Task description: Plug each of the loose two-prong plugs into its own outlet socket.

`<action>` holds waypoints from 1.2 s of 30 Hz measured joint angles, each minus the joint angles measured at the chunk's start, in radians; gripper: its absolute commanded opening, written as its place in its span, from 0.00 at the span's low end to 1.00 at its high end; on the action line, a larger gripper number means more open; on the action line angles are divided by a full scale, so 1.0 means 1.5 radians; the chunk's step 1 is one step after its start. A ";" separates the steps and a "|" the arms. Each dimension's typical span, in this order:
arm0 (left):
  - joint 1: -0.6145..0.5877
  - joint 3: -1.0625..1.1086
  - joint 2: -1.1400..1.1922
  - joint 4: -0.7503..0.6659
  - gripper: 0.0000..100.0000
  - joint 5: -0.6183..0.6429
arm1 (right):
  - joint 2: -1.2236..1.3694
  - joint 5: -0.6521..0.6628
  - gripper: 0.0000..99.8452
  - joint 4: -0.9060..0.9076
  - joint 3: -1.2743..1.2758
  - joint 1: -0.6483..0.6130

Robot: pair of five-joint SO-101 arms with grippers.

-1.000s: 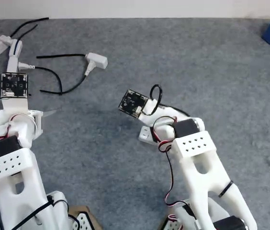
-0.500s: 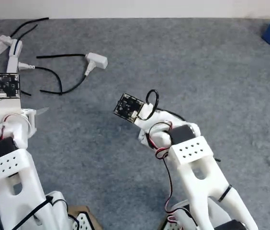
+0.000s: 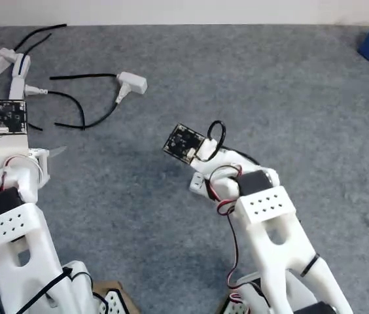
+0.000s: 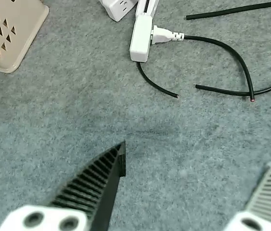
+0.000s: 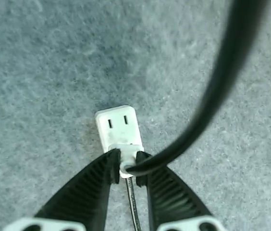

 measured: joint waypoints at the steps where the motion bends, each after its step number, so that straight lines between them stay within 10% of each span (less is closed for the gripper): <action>1: 0.000 0.000 0.000 0.000 0.41 0.000 | 0.000 0.000 0.01 0.000 0.005 -0.006; 36: 0.000 0.000 0.000 -0.003 0.41 0.000 | 0.045 -0.157 0.01 -0.028 -0.009 -0.014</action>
